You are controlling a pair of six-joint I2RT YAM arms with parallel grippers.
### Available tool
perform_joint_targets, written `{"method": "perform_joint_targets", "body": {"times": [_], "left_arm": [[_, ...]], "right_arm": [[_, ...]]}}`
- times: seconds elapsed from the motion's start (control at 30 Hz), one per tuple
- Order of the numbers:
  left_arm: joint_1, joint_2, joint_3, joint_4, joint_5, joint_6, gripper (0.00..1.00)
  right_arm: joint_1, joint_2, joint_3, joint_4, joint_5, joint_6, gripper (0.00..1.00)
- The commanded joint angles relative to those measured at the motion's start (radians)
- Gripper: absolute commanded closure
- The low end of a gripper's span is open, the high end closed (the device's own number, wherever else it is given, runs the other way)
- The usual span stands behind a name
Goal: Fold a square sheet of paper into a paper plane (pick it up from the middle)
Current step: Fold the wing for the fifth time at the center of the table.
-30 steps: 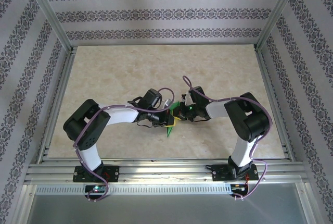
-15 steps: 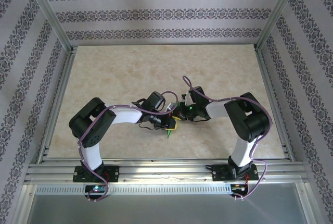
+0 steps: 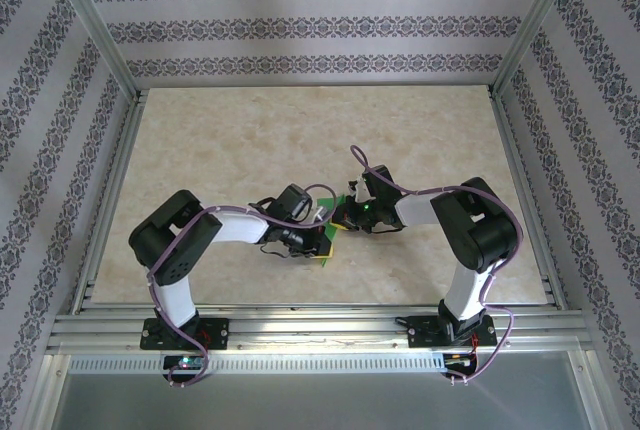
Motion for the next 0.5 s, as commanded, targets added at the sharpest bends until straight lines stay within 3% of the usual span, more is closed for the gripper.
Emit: {"method": "perform_joint_targets", "body": {"times": [0.0,0.47], "left_arm": [[-0.019,-0.033,-0.041,-0.021,0.018,-0.005,0.97],[-0.038,-0.108,-0.114,-0.105,0.040,0.031,0.97]], "right_arm": [[0.024,0.078,-0.021,-0.093,0.126,-0.027,0.95],[0.025,0.077,-0.015,-0.108,0.132,-0.032,0.95]]}}
